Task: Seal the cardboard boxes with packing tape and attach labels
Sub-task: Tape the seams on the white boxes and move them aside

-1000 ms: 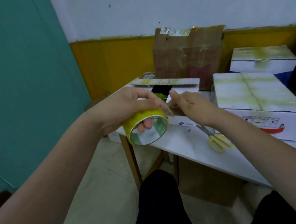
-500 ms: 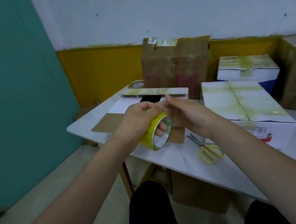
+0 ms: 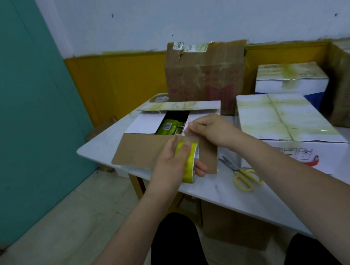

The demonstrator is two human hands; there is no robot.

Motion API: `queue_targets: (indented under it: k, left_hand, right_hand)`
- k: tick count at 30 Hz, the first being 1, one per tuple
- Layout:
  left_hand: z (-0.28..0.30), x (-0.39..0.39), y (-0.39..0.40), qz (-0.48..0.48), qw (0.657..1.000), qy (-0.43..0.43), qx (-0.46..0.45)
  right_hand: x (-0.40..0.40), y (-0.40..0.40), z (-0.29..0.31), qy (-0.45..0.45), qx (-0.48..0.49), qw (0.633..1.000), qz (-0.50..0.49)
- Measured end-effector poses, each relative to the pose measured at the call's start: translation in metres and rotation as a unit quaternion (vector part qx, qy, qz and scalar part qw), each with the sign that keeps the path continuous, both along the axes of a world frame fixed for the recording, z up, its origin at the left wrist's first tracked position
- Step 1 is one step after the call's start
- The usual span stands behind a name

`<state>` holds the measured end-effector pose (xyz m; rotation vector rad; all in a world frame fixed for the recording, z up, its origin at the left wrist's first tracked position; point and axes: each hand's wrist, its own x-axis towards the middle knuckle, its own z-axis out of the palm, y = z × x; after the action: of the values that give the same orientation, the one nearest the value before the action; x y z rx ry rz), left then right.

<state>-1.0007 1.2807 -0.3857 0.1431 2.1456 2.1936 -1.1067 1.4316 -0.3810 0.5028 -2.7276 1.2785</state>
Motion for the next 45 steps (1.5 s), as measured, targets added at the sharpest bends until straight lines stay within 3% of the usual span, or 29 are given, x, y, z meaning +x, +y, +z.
queue_targets:
  k: [5,11,18,26,32,39,42,45]
  left_hand:
    - [-0.006,0.014,0.007,0.019,0.997,-0.064,-0.027]
    - [-0.011,0.014,0.012,0.032,0.996,-0.076,-0.034]
    - [-0.018,0.008,0.018,0.052,0.991,-0.122,-0.014]
    - [-0.023,0.007,0.019,0.045,0.992,-0.116,-0.018]
    - [-0.024,0.008,0.018,0.046,0.993,-0.103,-0.033]
    - [-0.025,0.010,0.019,0.051,0.993,-0.103,-0.032]
    - [-0.026,0.010,0.019,0.052,0.993,-0.105,-0.030]
    - [-0.029,0.009,0.020,0.060,0.992,-0.109,-0.032]
  right_hand:
    - [-0.012,0.002,-0.005,-0.018,-0.066,0.998,0.001]
    - [-0.021,0.007,0.000,-0.069,-0.009,0.997,0.021]
    - [-0.020,0.000,0.006,-0.046,0.133,0.990,-0.010]
    - [-0.029,0.003,0.002,-0.054,0.176,0.983,0.006]
    - [-0.035,0.005,0.015,-0.079,0.156,0.985,0.007]
    - [-0.044,0.001,0.008,-0.022,0.229,0.973,-0.007]
    - [-0.039,0.007,0.016,0.035,0.184,0.982,0.004]
    - [-0.021,0.007,0.015,0.026,0.161,0.986,0.031]
